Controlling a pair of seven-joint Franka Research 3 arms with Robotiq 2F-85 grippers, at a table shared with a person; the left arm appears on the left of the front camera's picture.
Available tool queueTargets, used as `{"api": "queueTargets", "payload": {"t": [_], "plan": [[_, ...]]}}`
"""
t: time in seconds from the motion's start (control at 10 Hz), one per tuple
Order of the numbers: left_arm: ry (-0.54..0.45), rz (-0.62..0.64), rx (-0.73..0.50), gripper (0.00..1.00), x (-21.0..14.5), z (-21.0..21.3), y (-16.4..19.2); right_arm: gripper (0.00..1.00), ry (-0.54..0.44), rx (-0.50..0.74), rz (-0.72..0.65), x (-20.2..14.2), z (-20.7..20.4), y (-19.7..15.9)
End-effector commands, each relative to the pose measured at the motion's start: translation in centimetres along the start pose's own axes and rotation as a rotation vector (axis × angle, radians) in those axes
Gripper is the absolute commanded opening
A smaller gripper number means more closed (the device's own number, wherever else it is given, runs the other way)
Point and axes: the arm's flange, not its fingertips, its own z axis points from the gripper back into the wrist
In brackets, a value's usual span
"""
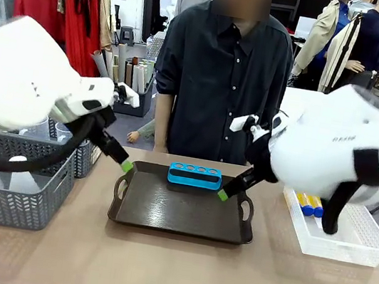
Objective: Prepare the laboratory tools.
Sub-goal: Pick up one Large Measuring Cup and place it on the Handle tray.
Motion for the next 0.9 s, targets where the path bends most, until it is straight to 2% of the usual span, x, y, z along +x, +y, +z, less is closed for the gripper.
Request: {"api": "queueTargets", "payload": {"t": [0.0,0.1,0.4,0.7,0.8], "plan": [[-0.081,-0.064,-0.048,1.00,0.2,1.4,1.2,1.00,-0.009,0.071,0.038,1.4,3.0,-2.4],[-0.120,-0.093,-0.059,1.00,0.9,2.6,1.4,1.00,-0.031,0.037,0.040,2.0,4.4,-3.0],[-0.192,-0.172,-0.028,1.00,2.1,5.0,1.4,1.00,-0.099,0.058,0.051,3.3,8.6,-5.6],[-0.261,-0.154,0.003,1.00,2.8,5.9,2.5,1.00,-0.209,0.038,0.102,4.5,11.9,-6.7],[-0.293,-0.142,-0.026,1.00,3.2,6.3,3.1,1.00,-0.242,0.025,0.115,4.7,12.7,-6.6]]}}
